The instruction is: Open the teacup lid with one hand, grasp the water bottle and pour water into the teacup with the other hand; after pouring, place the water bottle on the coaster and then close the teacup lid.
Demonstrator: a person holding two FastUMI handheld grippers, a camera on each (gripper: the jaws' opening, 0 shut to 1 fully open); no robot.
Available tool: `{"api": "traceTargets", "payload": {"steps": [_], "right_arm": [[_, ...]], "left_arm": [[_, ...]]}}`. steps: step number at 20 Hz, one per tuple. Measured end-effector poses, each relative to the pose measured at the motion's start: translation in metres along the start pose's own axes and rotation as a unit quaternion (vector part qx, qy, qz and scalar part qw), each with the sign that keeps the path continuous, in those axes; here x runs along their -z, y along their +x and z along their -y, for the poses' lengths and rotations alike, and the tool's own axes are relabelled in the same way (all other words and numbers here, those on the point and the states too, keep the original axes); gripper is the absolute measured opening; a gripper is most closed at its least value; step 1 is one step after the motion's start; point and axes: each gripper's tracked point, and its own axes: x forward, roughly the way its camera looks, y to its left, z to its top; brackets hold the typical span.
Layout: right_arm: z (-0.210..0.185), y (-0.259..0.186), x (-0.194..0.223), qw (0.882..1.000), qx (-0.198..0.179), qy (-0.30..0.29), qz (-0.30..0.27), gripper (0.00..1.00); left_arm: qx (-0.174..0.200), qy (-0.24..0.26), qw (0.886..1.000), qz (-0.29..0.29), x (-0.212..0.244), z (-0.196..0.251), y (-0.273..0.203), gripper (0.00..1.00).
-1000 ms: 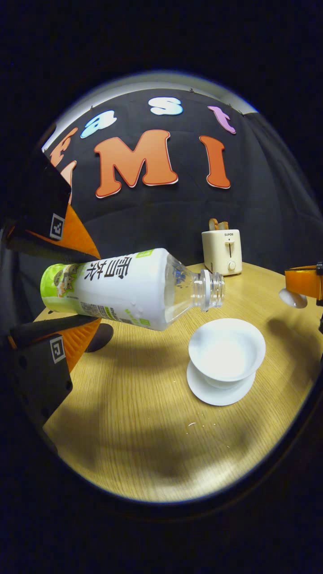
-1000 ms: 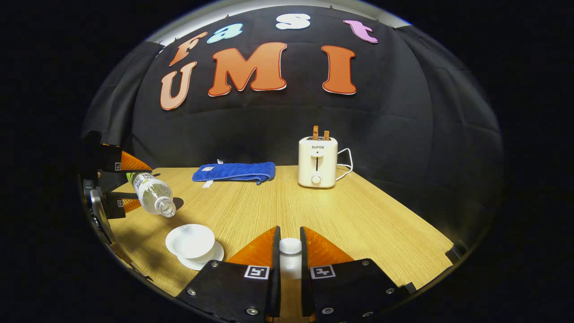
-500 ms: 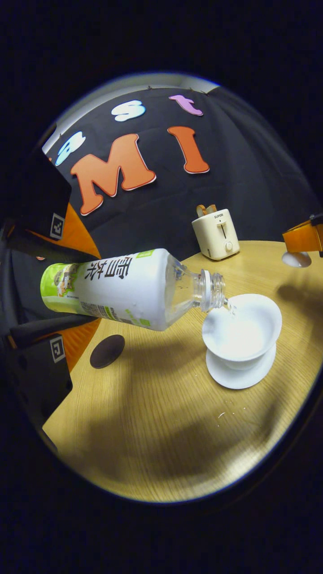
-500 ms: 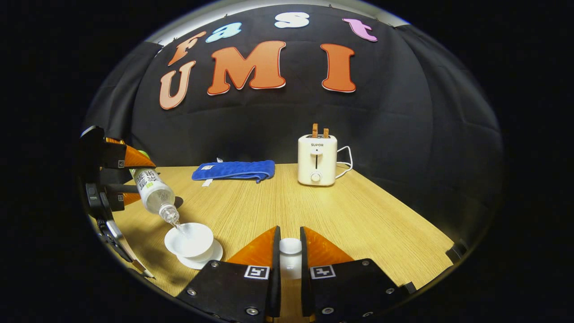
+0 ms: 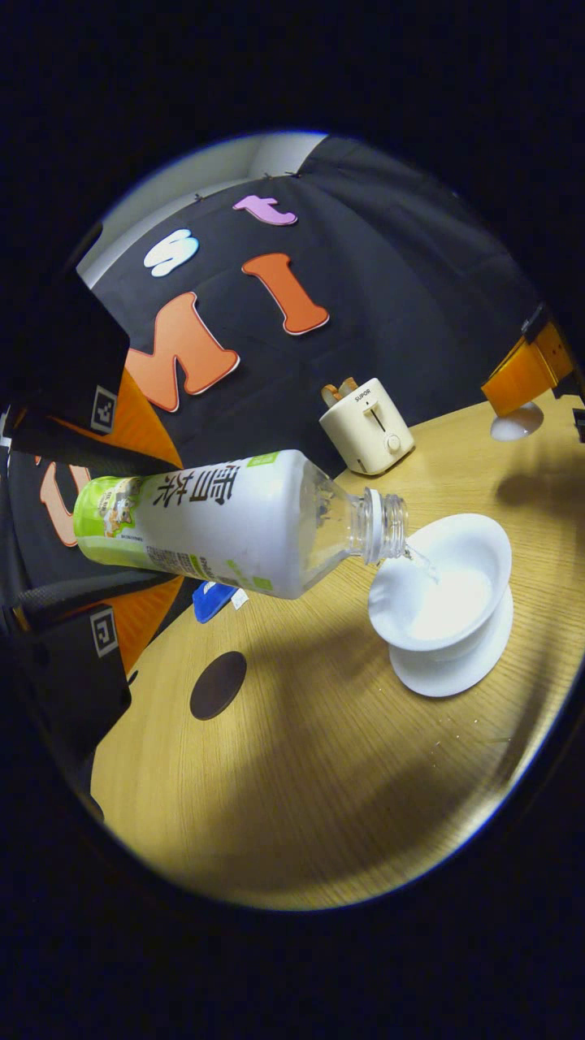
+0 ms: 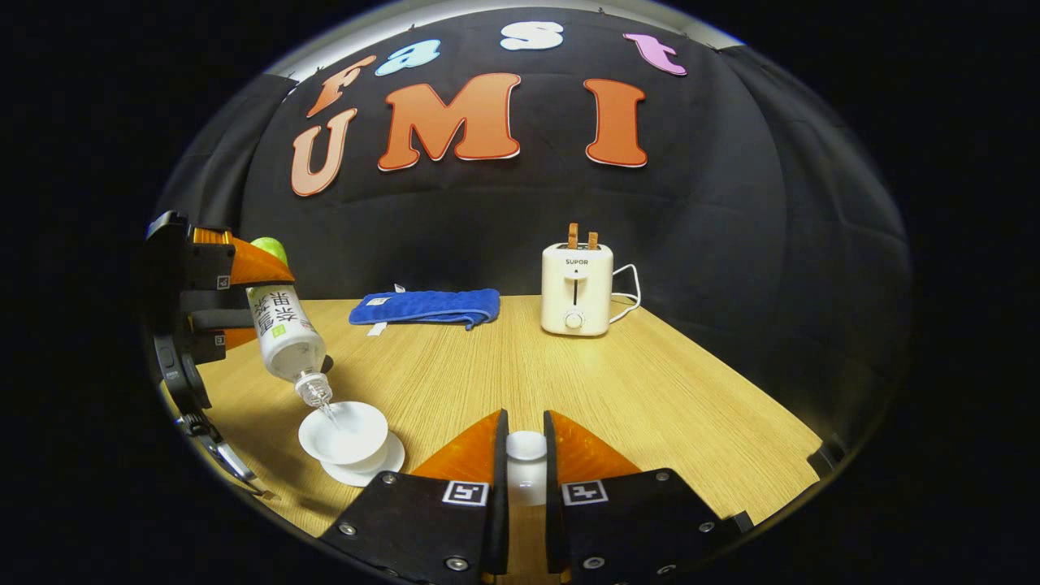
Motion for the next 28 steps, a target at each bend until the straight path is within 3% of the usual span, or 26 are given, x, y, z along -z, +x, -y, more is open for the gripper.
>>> {"api": "traceTargets", "payload": {"steps": [5, 10, 17, 23, 25, 28], "right_arm": [[0.0, 0.0, 0.0, 1.0, 0.001, -0.001, -0.001, 0.19], [0.001, 0.001, 0.002, 1.0, 0.001, -0.001, -0.003, 0.18], [-0.002, 0.001, 0.003, 1.0, -0.003, 0.002, -0.007, 0.19], [-0.002, 0.002, 0.005, 1.0, 0.002, 0.005, -0.007, 0.18], [-0.003, 0.002, 0.004, 1.0, 0.002, 0.007, -0.006, 0.19], [-0.008, 0.002, 0.003, 1.0, 0.0, 0.011, -0.002, 0.18]], "left_arm": [[-0.022, 0.037, 0.999, 0.0, -0.002, -0.009, -0.002, 0.63], [-0.005, 0.021, 1.0, 0.007, -0.002, -0.006, 0.001, 0.63], [0.027, -0.123, 0.992, 0.008, -0.003, 0.025, 0.006, 0.63], [0.073, -0.284, 0.956, 0.008, -0.008, 0.059, 0.011, 0.63], [0.068, -0.337, 0.939, 0.008, -0.003, 0.062, 0.005, 0.6], [0.083, -0.415, 0.906, 0.003, 0.005, 0.075, 0.007, 0.63]]}}
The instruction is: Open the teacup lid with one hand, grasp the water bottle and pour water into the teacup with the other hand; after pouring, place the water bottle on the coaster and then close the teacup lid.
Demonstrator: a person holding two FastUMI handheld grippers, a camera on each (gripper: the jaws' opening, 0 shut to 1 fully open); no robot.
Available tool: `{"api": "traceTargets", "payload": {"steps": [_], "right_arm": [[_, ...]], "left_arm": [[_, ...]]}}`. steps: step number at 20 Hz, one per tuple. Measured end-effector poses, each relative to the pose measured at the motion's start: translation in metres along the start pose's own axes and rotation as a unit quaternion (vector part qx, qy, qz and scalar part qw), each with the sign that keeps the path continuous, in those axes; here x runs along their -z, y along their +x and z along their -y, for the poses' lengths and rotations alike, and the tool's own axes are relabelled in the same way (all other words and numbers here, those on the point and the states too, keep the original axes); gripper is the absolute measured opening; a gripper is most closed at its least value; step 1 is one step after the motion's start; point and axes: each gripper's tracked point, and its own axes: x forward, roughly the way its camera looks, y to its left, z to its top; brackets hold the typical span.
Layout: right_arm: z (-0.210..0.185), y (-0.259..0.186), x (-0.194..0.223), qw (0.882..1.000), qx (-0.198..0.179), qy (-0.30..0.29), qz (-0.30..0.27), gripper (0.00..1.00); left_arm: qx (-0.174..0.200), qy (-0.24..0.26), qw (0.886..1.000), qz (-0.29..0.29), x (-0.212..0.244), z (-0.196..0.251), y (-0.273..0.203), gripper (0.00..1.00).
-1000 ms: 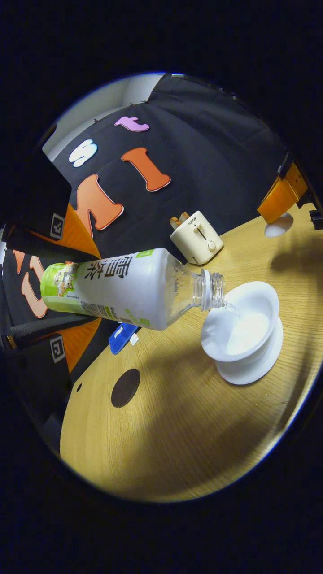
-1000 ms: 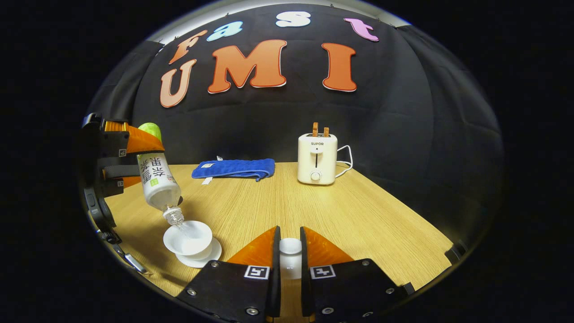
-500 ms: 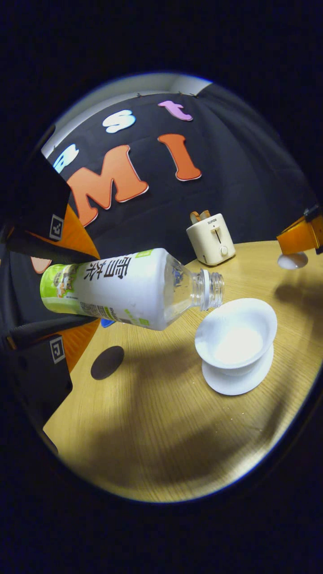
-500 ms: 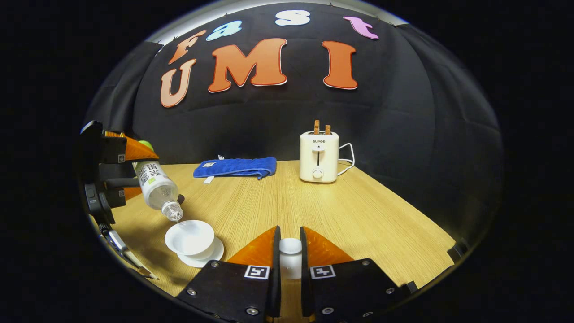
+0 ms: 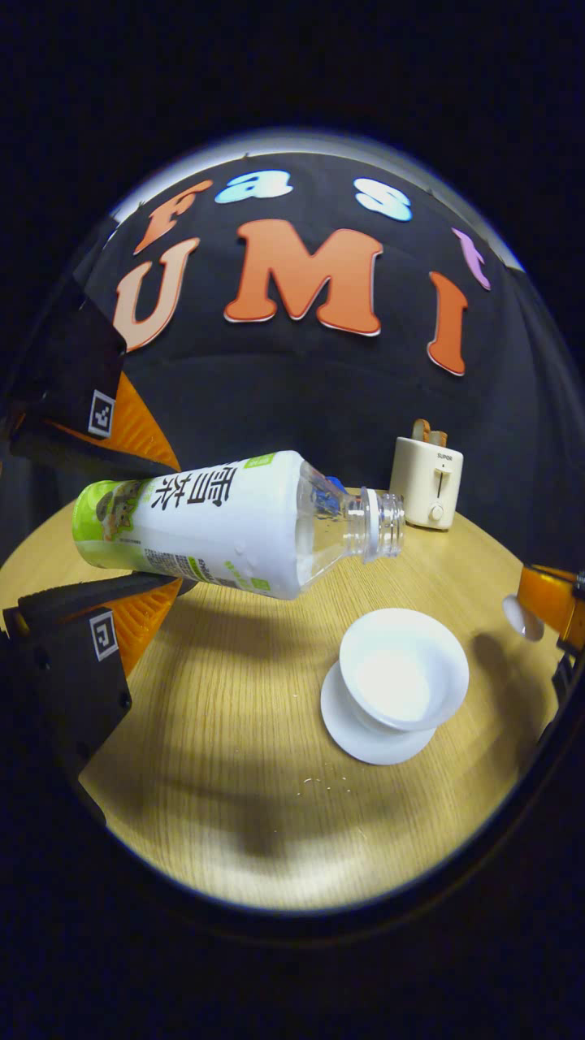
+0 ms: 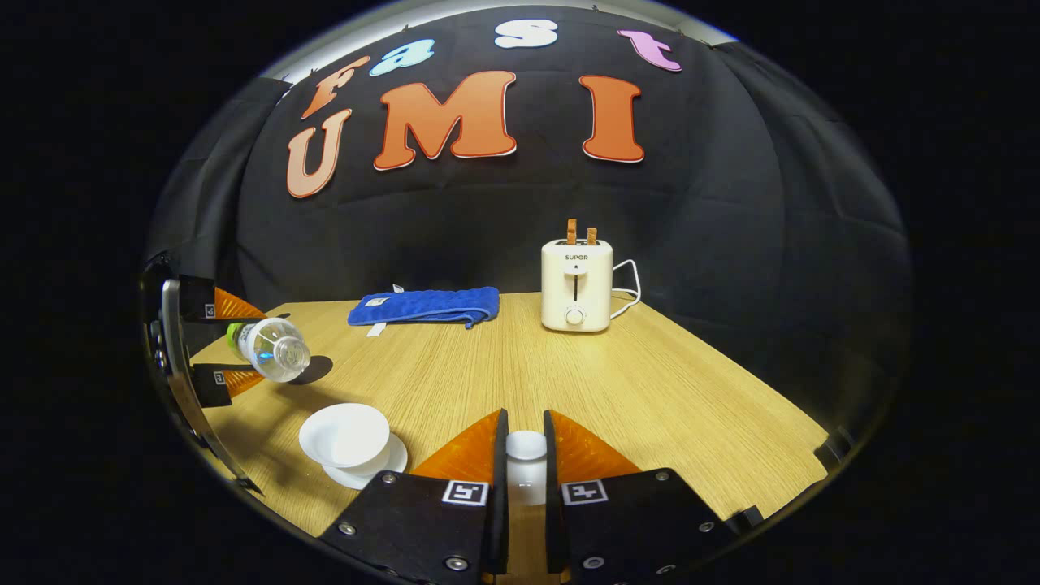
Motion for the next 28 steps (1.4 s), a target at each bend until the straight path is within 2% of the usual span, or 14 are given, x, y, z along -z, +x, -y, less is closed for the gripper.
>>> {"api": "traceTargets", "payload": {"steps": [2, 3, 4, 5, 6, 7, 9, 10, 11, 12, 16, 19, 22, 28], "right_arm": [[-0.002, 0.002, 0.002, 1.0, 0.0, -0.001, -0.001, 0.18], [-0.002, 0.002, 0.003, 1.0, -0.001, -0.001, -0.003, 0.19], [-0.002, 0.003, 0.004, 1.0, -0.001, -0.001, -0.004, 0.18], [-0.003, 0.004, 0.005, 1.0, -0.002, 0.0, -0.006, 0.18], [-0.004, 0.004, 0.006, 1.0, -0.002, -0.001, -0.008, 0.18], [-0.005, 0.005, 0.007, 1.0, -0.003, -0.001, -0.01, 0.19], [-0.006, 0.005, 0.007, 1.0, -0.004, -0.001, -0.01, 0.18], [-0.006, 0.005, 0.007, 1.0, -0.004, -0.001, -0.01, 0.18], [-0.007, 0.005, 0.007, 1.0, -0.005, -0.001, -0.01, 0.18], [-0.007, 0.006, 0.008, 1.0, -0.005, 0.0, -0.011, 0.19], [-0.006, 0.007, 0.009, 1.0, -0.005, 0.002, -0.013, 0.18], [-0.004, 0.008, 0.012, 1.0, -0.004, 0.003, -0.016, 0.18], [-0.006, 0.009, 0.014, 1.0, -0.005, 0.003, -0.019, 0.19], [-0.007, 0.013, 0.019, 1.0, -0.006, 0.004, -0.025, 0.18]], "left_arm": [[-0.005, -0.052, 0.999, -0.003, 0.007, -0.01, 0.007, 0.63], [-0.009, -0.086, 0.996, -0.002, 0.012, -0.016, 0.009, 0.6], [-0.013, -0.121, 0.993, 0.002, 0.015, -0.023, 0.01, 0.63], [-0.017, -0.157, 0.987, 0.007, 0.018, -0.03, 0.01, 0.59], [-0.022, -0.191, 0.981, 0.012, 0.021, -0.038, 0.011, 0.66], [-0.025, -0.225, 0.974, 0.019, 0.022, -0.046, 0.011, 0.62], [-0.014, -0.292, 0.955, 0.04, 0.02, -0.051, 0.014, 0.59], [-0.006, -0.323, 0.945, 0.044, 0.022, -0.054, 0.017, 0.63], [-0.002, -0.351, 0.935, 0.051, 0.021, -0.058, 0.021, 0.59], [0.0, -0.377, 0.924, 0.057, 0.022, -0.062, 0.026, 0.63], [-0.001, -0.481, 0.872, 0.09, 0.03, -0.07, 0.044, 0.59], [0.008, -0.53, 0.842, 0.098, 0.037, -0.063, 0.053, 0.63], [0.01, -0.552, 0.829, 0.09, 0.044, -0.056, 0.066, 0.63], [0.006, -0.592, 0.798, 0.113, 0.05, -0.051, 0.076, 0.63]]}}
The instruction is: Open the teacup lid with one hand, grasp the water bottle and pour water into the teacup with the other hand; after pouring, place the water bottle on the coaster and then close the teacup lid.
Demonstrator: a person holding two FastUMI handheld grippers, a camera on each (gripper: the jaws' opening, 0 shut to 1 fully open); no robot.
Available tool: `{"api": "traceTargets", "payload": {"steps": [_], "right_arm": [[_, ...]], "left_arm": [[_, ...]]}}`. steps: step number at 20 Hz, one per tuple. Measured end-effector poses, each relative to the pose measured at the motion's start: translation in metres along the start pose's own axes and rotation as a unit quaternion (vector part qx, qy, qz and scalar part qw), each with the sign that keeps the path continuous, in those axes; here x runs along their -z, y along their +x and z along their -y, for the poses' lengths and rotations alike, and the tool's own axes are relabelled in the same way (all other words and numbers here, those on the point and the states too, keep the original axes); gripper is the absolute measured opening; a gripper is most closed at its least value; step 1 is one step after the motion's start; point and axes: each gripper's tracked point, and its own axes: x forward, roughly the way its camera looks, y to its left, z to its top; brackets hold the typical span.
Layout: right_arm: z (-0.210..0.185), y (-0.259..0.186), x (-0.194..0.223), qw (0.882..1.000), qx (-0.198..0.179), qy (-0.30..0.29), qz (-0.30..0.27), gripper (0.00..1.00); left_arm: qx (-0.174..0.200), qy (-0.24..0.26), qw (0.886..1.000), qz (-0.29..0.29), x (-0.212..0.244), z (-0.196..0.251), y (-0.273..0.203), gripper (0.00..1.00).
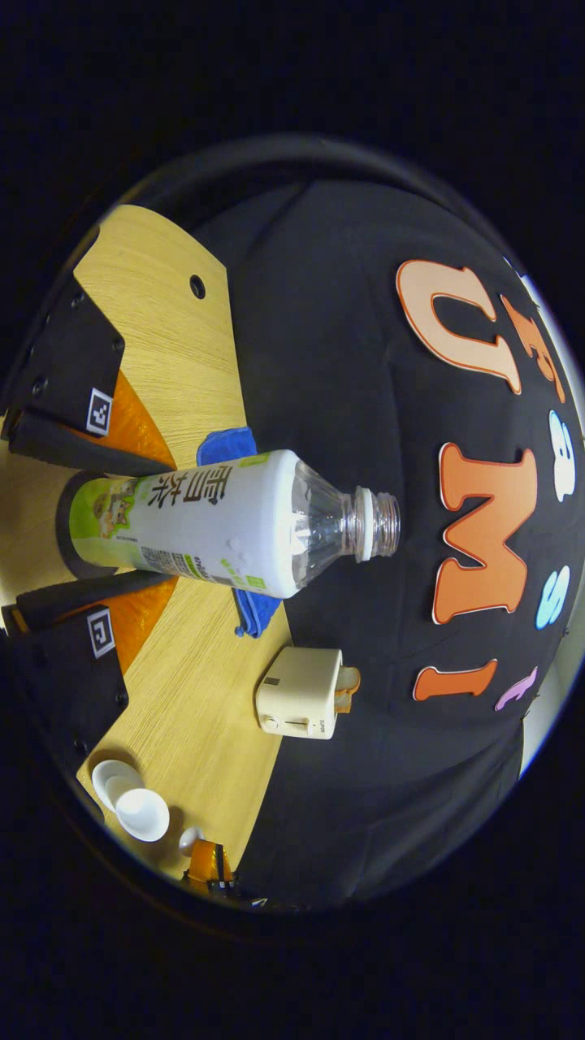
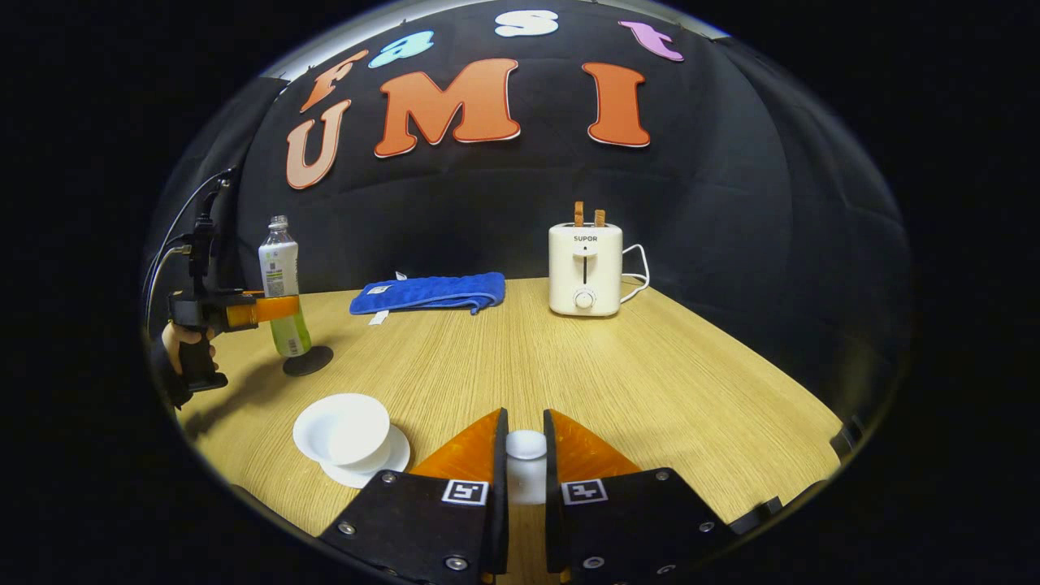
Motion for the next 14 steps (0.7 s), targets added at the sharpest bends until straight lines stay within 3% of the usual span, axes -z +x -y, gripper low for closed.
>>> {"api": "traceTargets", "payload": {"steps": [6, 12, 14], "right_arm": [[0.001, -0.001, -0.001, 1.0, 0.001, 0.0, 0.001, 0.19], [-0.001, -0.003, -0.003, 1.0, 0.003, -0.004, 0.005, 0.18], [-0.003, -0.003, -0.002, 1.0, 0.0, -0.004, 0.004, 0.18]], "left_arm": [[-0.011, -0.044, 0.999, -0.007, 0.017, -0.007, 0.018, 0.62], [-0.009, -0.049, 0.999, -0.009, 0.02, -0.01, 0.018, 0.62], [-0.009, -0.054, 0.998, -0.008, 0.021, -0.011, 0.017, 0.66]]}}
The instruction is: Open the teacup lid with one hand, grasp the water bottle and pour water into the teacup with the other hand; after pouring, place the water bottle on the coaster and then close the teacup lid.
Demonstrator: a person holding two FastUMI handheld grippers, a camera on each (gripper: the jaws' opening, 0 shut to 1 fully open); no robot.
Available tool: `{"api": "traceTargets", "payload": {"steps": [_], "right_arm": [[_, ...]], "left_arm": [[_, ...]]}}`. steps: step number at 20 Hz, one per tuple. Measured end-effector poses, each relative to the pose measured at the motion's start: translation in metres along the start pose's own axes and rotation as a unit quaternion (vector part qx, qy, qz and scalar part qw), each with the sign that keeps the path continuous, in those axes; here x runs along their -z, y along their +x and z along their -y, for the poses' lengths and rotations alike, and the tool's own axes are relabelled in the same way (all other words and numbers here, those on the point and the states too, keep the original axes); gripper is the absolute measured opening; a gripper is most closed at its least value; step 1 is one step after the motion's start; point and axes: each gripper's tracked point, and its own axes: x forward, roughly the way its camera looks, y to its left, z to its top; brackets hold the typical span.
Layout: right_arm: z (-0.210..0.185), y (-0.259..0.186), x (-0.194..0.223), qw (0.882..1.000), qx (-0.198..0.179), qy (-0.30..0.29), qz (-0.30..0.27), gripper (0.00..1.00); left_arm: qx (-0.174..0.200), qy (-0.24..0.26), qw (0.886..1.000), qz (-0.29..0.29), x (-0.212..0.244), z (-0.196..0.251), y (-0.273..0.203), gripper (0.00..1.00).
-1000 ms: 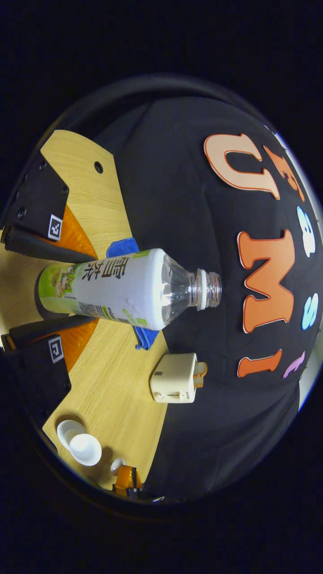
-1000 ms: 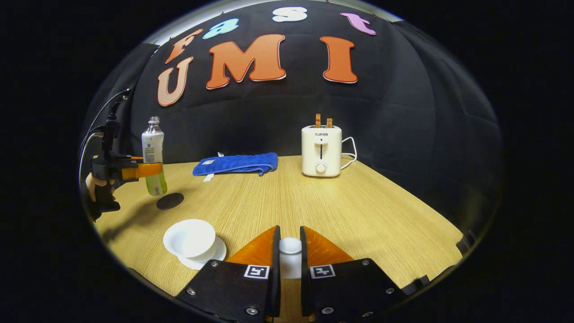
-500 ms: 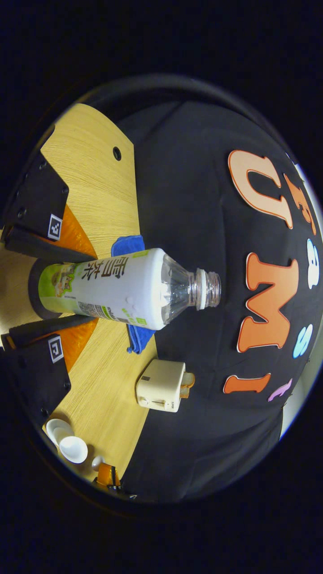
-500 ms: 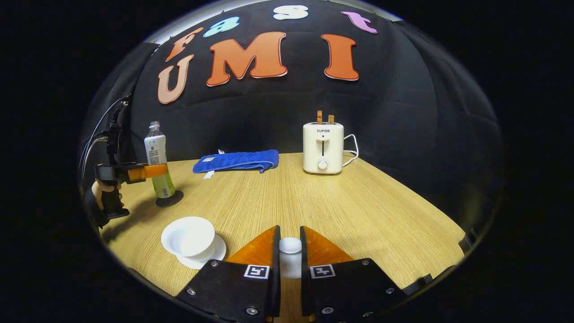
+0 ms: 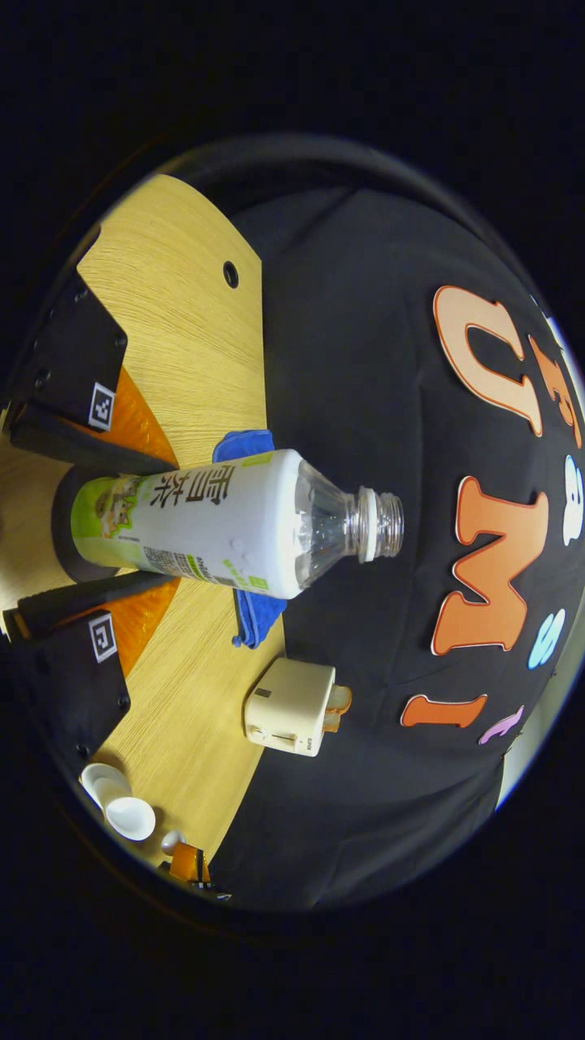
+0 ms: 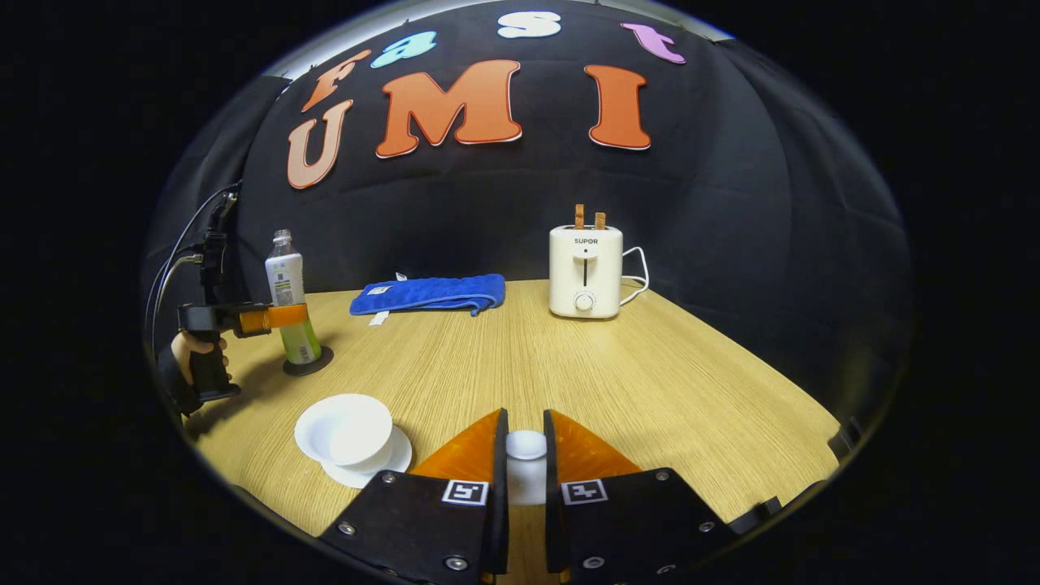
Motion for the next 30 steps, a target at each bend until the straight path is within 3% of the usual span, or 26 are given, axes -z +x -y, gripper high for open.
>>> {"api": "traceTargets", "payload": {"steps": [6, 8, 15, 23, 30], "right_arm": [[0.0, -0.001, -0.003, 1.0, 0.002, 0.0, 0.006, 0.19], [0.001, -0.001, -0.004, 1.0, 0.004, -0.002, 0.008, 0.19], [-0.005, -0.005, -0.015, 1.0, 0.004, 0.005, 0.022, 0.18], [-0.059, -0.008, -0.047, 0.997, -0.047, -0.012, 0.057, 0.18], [-0.123, -0.003, -0.036, 0.993, -0.105, -0.023, 0.048, 0.18]], "left_arm": [[-0.009, 0.009, 1.0, -0.005, 0.003, -0.003, -0.002, 0.72], [-0.011, 0.015, 1.0, -0.001, 0.003, -0.002, -0.003, 0.7], [-0.024, 0.026, 0.999, 0.003, 0.004, -0.004, -0.011, 0.98], [-0.059, 0.002, 0.998, 0.014, 0.013, -0.014, -0.077, 0.98], [-0.111, 0.027, 0.993, 0.044, 0.018, -0.039, -0.127, 0.98]]}}
